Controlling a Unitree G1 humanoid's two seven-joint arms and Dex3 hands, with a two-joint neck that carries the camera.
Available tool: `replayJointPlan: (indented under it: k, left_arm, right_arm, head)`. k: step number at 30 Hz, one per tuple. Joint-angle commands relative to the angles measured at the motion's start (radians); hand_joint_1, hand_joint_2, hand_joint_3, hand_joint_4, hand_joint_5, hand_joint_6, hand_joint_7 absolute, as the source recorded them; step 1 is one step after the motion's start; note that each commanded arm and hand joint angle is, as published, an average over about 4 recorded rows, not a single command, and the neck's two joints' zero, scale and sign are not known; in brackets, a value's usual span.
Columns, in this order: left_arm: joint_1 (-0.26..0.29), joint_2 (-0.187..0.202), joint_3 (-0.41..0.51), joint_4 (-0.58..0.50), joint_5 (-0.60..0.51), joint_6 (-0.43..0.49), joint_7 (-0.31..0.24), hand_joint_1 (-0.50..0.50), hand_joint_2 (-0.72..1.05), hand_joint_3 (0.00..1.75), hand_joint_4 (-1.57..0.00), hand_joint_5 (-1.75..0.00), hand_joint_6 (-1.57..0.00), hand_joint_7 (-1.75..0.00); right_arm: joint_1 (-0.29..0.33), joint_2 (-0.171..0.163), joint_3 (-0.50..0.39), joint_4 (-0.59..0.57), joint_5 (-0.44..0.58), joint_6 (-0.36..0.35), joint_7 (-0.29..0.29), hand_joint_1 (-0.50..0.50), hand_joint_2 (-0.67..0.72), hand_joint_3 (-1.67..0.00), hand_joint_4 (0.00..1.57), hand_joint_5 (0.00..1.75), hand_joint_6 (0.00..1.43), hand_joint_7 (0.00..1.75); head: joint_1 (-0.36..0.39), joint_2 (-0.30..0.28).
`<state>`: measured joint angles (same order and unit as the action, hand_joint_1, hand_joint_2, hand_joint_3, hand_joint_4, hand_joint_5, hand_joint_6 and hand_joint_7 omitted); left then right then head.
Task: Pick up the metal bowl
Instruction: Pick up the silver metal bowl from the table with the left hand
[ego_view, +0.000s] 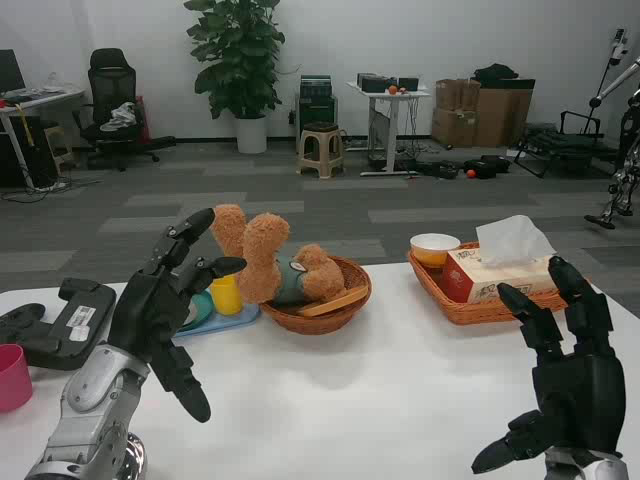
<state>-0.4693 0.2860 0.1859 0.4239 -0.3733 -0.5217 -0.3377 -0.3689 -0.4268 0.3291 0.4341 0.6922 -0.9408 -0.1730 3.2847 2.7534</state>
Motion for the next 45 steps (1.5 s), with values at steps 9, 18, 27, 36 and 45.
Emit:
replayJointPlan:
  k: [9,18,27,36,45]
  left_arm:
    - [0.008,-0.108,-0.286,0.150,-0.115,-0.627,0.772,-0.32,0.34,0.09,-0.97,0.00,-0.56,-0.56]
    - [0.008,-0.110,-0.286,0.150,-0.115,-0.627,0.772,-0.30,0.34,0.09,-0.97,0.00,-0.55,-0.56]
    - [0.003,-0.110,-0.287,0.157,-0.115,-0.627,0.772,-0.32,0.34,0.07,-0.97,0.00,-0.54,-0.56]
    - [0.000,-0.094,-0.282,0.168,-0.128,-0.624,0.763,-0.42,0.12,0.04,-0.77,0.00,-0.35,-0.56]
    - [0.094,0.012,-0.211,0.111,-0.156,-0.563,0.694,-0.48,-0.19,0.09,-0.26,0.00,-0.01,-0.45]
  right_arm:
    - [0.089,0.084,-0.072,-0.188,-0.048,0.028,-0.005,0.17,0.66,-0.16,0.29,0.68,0.00,0.56]
    - [0.088,0.083,-0.073,-0.184,-0.048,0.028,-0.005,0.17,0.66,-0.18,0.29,0.63,0.00,0.56]
    - [0.085,0.083,-0.073,-0.177,-0.046,0.029,-0.005,0.17,0.66,-0.16,0.29,0.65,0.00,0.56]
    - [0.069,0.083,-0.071,-0.149,-0.044,0.030,-0.005,0.17,0.66,-0.16,0.29,0.68,0.00,0.56]
    - [0.050,0.074,-0.070,-0.116,-0.033,0.030,-0.003,0.17,0.66,-0.20,0.29,0.63,0.00,0.56]
  head:
    - [0.036,0.056]
    - [0.036,0.049]
    - [0.039,0.037]
    - [0.084,-0.041]
    - [0.159,-0.137]
